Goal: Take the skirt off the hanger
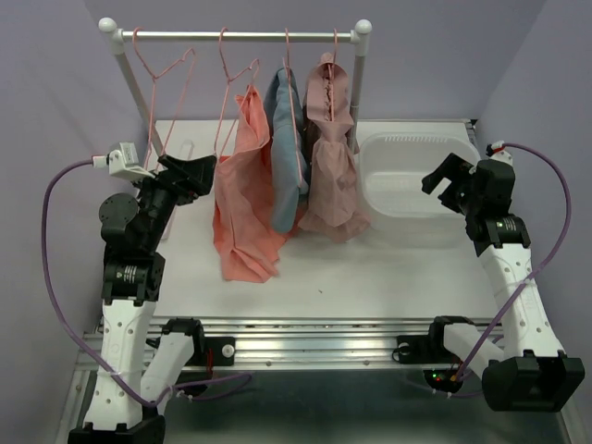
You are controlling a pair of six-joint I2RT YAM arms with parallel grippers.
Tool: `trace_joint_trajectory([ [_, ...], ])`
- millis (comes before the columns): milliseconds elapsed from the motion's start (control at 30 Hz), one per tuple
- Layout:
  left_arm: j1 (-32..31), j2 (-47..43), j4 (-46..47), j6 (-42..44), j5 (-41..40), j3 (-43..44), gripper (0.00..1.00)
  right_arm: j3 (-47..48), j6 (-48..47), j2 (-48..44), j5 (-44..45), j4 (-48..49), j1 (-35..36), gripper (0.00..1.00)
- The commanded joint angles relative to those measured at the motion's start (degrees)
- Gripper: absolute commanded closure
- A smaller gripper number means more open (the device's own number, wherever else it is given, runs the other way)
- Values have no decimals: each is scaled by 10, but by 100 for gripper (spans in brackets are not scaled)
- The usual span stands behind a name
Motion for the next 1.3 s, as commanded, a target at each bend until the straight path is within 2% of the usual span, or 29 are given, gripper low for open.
trace_joint_trajectory([
  [0, 2, 3, 18, -4, 1, -3, 1, 8, -8, -9, 11, -3, -4, 0],
  [167, 2, 15, 30, -11, -1, 10, 1, 29, 2, 5, 28, -33, -4, 0],
  [367, -13, 70, 62, -8, 65, 74, 1, 38, 11, 13, 59, -39, -4, 0],
  [400, -27, 78, 67, -6, 53, 88, 1, 39, 11, 13, 55, -39, -4, 0],
  [467, -101, 108, 66, 19, 22, 137, 1, 44, 10, 19, 35, -44, -4, 0],
  [500, -132, 120, 62, 32, -25, 157, 1, 48, 6, 22, 28, -44, -4, 0],
  [533, -190, 149, 56, 58, -46, 176, 1, 48, 6, 23, 23, -42, -4, 0],
  [667, -276, 235, 21, 102, -106, 304, 1, 48, 5, 17, 21, -35, -4, 0],
  [833, -345, 329, 17, 150, -135, 423, 1, 51, -4, 14, 6, -33, -4, 0],
  [867, -364, 361, 0, 167, -167, 461, 1, 51, -4, 15, -1, -33, -4, 0],
  [1100, -406, 500, -43, 230, -215, 619, 1, 35, -10, 13, -14, -22, -4, 0],
  [1267, -435, 579, -84, 273, -314, 707, 1, 22, -14, 13, -14, -18, -4, 0],
])
